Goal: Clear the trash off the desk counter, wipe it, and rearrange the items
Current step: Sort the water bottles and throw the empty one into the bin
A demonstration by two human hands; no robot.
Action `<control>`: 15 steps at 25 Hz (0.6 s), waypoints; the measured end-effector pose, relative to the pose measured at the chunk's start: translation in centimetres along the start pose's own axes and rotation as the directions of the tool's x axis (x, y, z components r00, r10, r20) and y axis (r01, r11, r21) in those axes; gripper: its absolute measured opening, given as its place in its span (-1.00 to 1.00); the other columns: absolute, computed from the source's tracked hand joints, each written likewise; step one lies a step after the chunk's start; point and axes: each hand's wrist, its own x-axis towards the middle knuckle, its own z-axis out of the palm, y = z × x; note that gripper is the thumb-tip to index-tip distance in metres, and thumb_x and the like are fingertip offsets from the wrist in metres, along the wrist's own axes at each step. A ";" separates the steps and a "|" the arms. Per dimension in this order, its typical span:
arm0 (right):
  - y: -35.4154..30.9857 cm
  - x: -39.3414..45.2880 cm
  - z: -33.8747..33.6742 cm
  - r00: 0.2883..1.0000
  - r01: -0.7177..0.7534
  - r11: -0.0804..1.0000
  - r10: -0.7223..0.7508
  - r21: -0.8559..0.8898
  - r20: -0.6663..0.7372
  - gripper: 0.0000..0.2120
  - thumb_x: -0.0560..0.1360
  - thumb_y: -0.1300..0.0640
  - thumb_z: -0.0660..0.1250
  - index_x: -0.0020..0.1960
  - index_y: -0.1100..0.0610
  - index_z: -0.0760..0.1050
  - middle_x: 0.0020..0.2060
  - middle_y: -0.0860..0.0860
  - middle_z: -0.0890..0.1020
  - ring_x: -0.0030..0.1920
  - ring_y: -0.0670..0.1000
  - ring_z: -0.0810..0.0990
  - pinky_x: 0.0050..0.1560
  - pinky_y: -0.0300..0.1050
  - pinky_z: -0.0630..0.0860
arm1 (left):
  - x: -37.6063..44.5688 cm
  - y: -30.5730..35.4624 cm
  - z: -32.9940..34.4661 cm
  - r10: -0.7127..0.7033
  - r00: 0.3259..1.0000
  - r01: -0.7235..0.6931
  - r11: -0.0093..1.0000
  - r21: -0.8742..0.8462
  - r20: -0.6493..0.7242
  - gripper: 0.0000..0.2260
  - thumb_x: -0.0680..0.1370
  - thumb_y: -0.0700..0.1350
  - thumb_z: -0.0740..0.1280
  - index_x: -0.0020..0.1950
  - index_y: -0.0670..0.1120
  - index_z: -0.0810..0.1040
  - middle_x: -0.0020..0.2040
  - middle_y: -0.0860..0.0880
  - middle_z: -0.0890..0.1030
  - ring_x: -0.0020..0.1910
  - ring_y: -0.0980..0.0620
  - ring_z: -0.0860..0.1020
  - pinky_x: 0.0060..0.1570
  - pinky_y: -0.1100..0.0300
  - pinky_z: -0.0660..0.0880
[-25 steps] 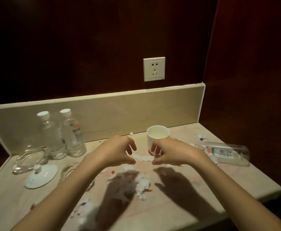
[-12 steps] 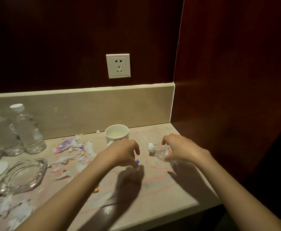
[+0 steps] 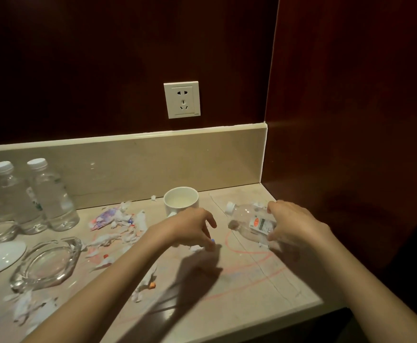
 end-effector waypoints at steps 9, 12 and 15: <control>-6.6 -2.7 -4.3 0.972 0.220 0.445 -0.179 0.868 -0.154 -0.48 0.24 -0.10 0.51 0.12 0.10 0.53 0.03 0.02 0.63 0.04 -0.05 0.64 0.02 -0.01 0.63 | -3.6 -1.4 -3.1 0.093 0.969 -0.174 0.914 -0.368 -0.227 -0.41 0.41 0.07 0.49 0.36 -0.04 0.39 0.10 0.00 0.64 0.03 0.10 0.63 0.15 0.07 0.54; -10.0 -3.4 -4.2 0.961 0.240 0.296 -0.207 0.925 -0.183 -0.51 0.25 -0.03 0.51 0.12 0.12 0.55 0.07 0.10 0.62 0.06 0.00 0.64 0.03 0.05 0.63 | -5.5 -2.9 -3.6 0.112 0.940 -0.258 0.854 -0.453 -0.323 -0.50 0.39 0.06 0.52 0.25 -0.01 0.44 0.11 0.03 0.62 0.04 0.12 0.62 0.12 0.05 0.56; -13.2 -4.0 -3.9 0.953 0.266 0.261 -0.216 0.928 -0.212 -0.52 0.24 -0.01 0.50 0.11 0.12 0.55 0.05 0.09 0.61 0.01 -0.04 0.65 0.02 0.06 0.63 | -7.6 -5.1 -3.8 0.086 0.920 -0.284 0.817 -0.502 -0.382 -0.56 0.37 0.03 0.54 0.16 0.05 0.45 0.08 0.05 0.62 0.01 0.11 0.63 0.09 0.02 0.58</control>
